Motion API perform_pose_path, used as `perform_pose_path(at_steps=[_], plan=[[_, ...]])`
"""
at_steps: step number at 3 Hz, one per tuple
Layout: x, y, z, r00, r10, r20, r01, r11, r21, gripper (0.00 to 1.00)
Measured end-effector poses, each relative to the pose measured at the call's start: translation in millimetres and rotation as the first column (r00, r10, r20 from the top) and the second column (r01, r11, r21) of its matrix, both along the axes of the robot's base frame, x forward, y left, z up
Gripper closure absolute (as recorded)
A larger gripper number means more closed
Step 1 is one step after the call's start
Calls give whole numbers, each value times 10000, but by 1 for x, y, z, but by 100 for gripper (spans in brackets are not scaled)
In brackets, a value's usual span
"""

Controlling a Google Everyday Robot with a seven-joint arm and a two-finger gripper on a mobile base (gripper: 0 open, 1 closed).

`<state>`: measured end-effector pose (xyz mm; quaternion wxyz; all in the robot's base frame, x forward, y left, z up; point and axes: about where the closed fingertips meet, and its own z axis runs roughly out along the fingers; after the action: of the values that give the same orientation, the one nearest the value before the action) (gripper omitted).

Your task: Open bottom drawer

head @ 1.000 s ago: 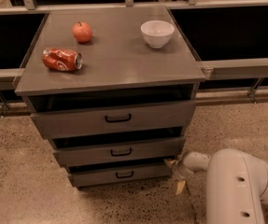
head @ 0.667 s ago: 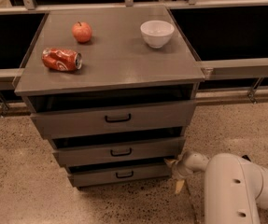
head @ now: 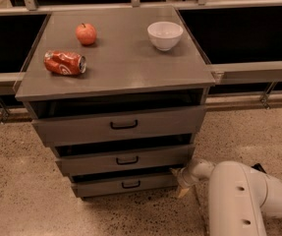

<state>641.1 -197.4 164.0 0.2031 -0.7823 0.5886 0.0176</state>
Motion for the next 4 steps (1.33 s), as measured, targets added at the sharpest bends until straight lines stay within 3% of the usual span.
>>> perform_pose_path(at_steps=[1,2,3,4], plan=[[-18,-3,14,9999,-72,78,71,10000,30,45],[-41,-8,21,9999,-154,-52,155,9999,45,45],[-58,-6,25,9996,-184,-196,198,9970,753,27],[-61,-3,25,9998,-34,-191,50,9966,827,4]])
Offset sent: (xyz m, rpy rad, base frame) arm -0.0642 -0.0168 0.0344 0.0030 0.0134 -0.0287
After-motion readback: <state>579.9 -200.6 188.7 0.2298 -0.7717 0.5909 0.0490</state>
